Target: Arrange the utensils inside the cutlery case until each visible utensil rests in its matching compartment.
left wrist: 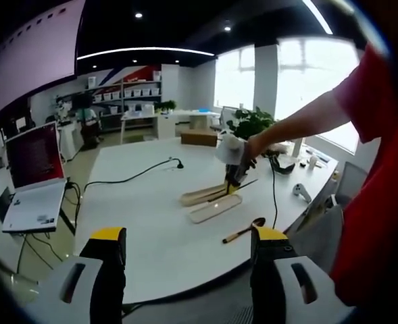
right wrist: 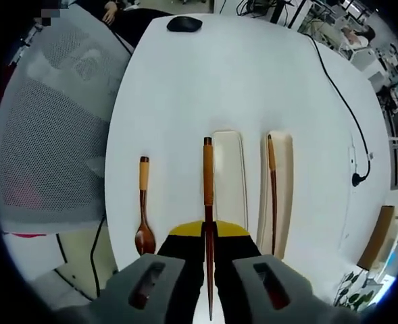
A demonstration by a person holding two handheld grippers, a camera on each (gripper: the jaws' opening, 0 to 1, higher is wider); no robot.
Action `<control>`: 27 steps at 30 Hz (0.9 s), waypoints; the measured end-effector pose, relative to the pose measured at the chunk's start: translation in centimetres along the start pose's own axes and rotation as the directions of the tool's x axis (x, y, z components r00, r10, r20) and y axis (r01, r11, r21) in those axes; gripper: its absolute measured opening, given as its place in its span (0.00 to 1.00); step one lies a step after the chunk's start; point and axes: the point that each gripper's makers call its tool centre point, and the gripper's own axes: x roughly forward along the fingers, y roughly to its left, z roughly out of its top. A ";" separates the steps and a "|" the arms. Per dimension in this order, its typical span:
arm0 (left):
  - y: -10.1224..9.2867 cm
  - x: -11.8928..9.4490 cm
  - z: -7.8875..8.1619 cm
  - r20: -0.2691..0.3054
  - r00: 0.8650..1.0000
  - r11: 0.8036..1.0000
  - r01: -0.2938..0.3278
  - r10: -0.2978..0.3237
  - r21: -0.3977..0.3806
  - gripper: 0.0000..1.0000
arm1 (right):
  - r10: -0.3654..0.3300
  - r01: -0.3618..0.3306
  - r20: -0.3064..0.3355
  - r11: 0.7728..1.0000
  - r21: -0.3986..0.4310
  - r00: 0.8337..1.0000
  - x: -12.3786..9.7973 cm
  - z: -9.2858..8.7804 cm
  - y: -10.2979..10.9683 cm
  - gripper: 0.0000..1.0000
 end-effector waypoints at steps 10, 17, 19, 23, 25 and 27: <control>0.0 0.1 -0.8 -0.020 1.000 1.000 0.003 -0.003 -0.014 0.77 | -0.002 0.002 -0.008 1.000 -0.019 1.000 -1.9 -0.3 -1.8 0.00; 0.1 0.4 -1.0 -0.027 1.000 1.000 0.003 -0.004 -0.014 0.77 | -0.030 0.030 -0.001 0.999 -0.026 1.000 -3.9 0.1 -4.0 0.00; 0.2 0.4 -1.0 -0.025 1.000 1.000 0.000 -0.001 -0.018 0.77 | -0.032 0.032 -0.002 0.999 -0.027 0.999 -4.0 0.1 -4.3 0.00; 0.5 0.5 -1.0 -0.027 1.000 1.000 -0.004 0.004 -0.019 0.77 | -0.038 0.039 0.008 0.999 -0.019 0.999 -4.3 0.3 -5.1 0.00; 0.6 0.6 -1.0 -0.027 1.000 1.000 -0.006 0.005 -0.023 0.77 | -0.037 0.037 -0.003 0.999 -0.026 0.999 -4.3 0.1 -5.3 0.00; 0.6 0.7 -1.1 -0.031 1.000 1.000 -0.006 0.005 -0.024 0.77 | -0.041 0.041 -0.010 0.999 -0.030 0.999 -4.4 0.1 -5.7 0.00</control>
